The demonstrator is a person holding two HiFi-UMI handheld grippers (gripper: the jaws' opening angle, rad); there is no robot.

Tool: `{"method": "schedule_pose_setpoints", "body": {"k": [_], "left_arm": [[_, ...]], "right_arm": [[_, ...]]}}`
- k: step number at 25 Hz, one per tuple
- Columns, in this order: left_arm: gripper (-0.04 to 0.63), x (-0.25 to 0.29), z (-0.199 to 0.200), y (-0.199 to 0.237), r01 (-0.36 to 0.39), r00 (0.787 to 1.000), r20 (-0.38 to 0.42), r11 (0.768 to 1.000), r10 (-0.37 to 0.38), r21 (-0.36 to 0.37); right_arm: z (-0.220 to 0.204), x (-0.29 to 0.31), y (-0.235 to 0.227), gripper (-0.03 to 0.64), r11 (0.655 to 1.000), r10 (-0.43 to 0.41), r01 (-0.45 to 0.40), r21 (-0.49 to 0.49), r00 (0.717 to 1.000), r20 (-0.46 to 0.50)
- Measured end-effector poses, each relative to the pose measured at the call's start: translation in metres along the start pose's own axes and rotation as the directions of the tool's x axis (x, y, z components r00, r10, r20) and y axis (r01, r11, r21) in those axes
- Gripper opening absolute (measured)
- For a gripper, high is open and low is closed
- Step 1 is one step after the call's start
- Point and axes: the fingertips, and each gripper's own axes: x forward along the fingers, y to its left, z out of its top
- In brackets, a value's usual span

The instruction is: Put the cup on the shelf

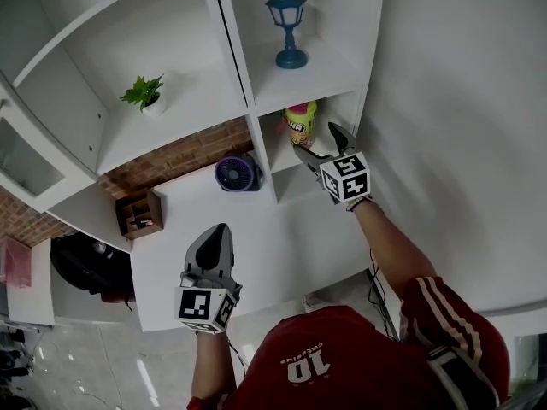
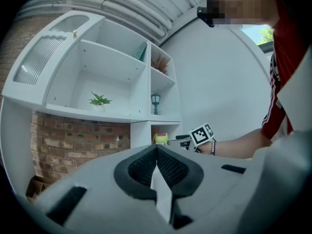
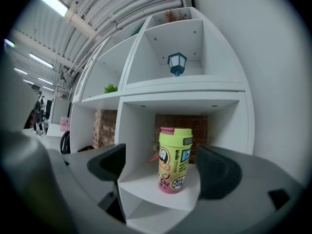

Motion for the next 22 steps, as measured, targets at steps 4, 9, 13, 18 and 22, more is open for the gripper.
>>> {"method": "schedule_pose_setpoints", "body": {"k": [4, 9, 13, 18, 22], "left_arm": [[0.000, -0.021, 0.004, 0.004, -0.008, 1.000, 0.010, 1.000, 0.008, -0.004], [0.000, -0.047, 0.010, 0.018, -0.039, 0.999, 0.023, 0.999, 0.039, -0.018], [0.000, -0.071, 0.016, 0.026, -0.059, 0.997, 0.038, 0.998, 0.060, -0.028], [0.000, -0.105, 0.021, 0.037, -0.096, 0.994, 0.054, 0.995, 0.098, -0.041], [0.000, -0.132, 0.017, 0.042, -0.117, 0.992, 0.044, 0.993, 0.118, -0.033]], "right_arm": [[0.005, -0.021, 0.014, 0.442, 1.000, -0.006, 0.006, 0.009, 1.000, 0.007], [0.004, -0.046, 0.034, 0.442, 1.000, -0.009, 0.009, 0.010, 1.000, -0.003], [0.004, -0.067, 0.055, 0.442, 1.000, -0.009, 0.010, 0.018, 1.000, -0.004], [-0.001, -0.094, 0.086, 0.442, 0.999, 0.008, -0.008, 0.042, 1.000, -0.006], [-0.009, -0.116, 0.111, 0.442, 0.997, 0.023, -0.022, 0.074, 1.000, -0.009]]}}
